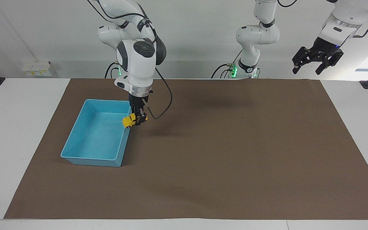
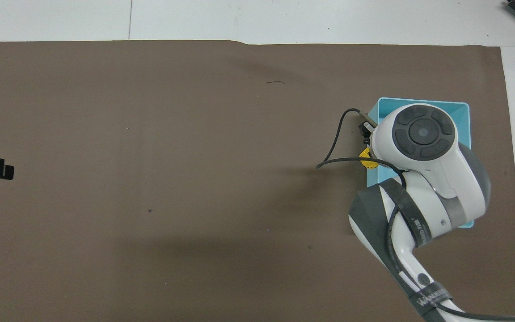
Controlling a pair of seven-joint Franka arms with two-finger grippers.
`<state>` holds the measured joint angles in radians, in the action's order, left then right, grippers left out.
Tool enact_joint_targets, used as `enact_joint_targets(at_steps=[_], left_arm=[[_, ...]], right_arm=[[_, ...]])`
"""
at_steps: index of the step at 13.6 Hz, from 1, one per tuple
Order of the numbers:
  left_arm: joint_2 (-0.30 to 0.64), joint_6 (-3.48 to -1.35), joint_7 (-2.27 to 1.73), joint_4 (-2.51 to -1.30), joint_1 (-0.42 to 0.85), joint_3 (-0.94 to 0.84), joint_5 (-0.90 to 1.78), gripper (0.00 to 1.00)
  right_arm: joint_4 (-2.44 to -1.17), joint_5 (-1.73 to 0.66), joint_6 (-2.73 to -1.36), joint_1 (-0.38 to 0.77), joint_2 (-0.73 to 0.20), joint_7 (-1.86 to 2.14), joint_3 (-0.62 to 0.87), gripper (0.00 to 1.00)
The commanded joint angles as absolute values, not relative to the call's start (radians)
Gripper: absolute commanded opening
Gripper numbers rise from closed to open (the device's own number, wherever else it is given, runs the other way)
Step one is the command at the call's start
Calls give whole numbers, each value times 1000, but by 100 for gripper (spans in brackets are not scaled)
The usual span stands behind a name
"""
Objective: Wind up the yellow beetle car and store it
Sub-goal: 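Carry the car over the blue bin and lower it inside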
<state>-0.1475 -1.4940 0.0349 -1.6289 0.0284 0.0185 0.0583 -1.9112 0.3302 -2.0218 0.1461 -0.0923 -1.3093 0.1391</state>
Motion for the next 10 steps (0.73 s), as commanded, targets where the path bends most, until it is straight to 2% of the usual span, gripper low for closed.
enact_joint_targets(at_steps=[1,7,10], left_arm=[[-170,-1482,45,-1647,12,11,43,100],[-187,-1482,2,-1669,12,11,43,100],[-189,-1482,5,-1670,12,11,43,100]], right_arm=[[-1933,310,-2026,106,-63,-1156,146,0],[-1991,209,-2128,-3,-49,-797,146,0],[-2089,167,-2225,-66,-11,-617,146,0]])
